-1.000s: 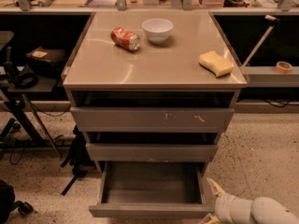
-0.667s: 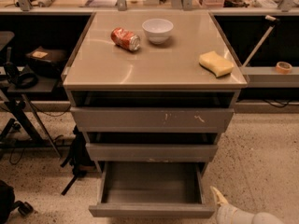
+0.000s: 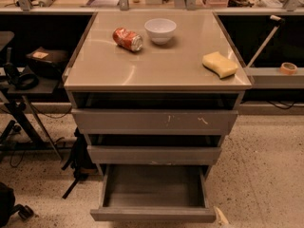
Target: Close bottom drawer
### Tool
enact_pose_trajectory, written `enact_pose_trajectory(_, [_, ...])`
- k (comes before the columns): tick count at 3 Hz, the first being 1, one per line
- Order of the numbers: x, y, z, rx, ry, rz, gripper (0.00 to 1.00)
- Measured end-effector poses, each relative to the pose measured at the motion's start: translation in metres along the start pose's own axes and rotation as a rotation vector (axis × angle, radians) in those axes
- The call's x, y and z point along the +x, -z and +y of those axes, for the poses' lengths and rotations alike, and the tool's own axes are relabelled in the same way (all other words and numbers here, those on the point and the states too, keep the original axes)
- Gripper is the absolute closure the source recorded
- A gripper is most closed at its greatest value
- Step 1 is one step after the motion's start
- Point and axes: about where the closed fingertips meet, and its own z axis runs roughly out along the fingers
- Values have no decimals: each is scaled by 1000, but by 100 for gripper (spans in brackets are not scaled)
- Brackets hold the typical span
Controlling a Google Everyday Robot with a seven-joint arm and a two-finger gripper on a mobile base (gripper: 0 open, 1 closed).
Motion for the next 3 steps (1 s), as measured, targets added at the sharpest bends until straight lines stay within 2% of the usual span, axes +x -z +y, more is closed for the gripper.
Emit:
enact_pose_trajectory(1, [33, -19, 28, -20, -57, -16, 0])
enact_pose_trajectory(3, [30, -17, 27, -20, -57, -16, 0])
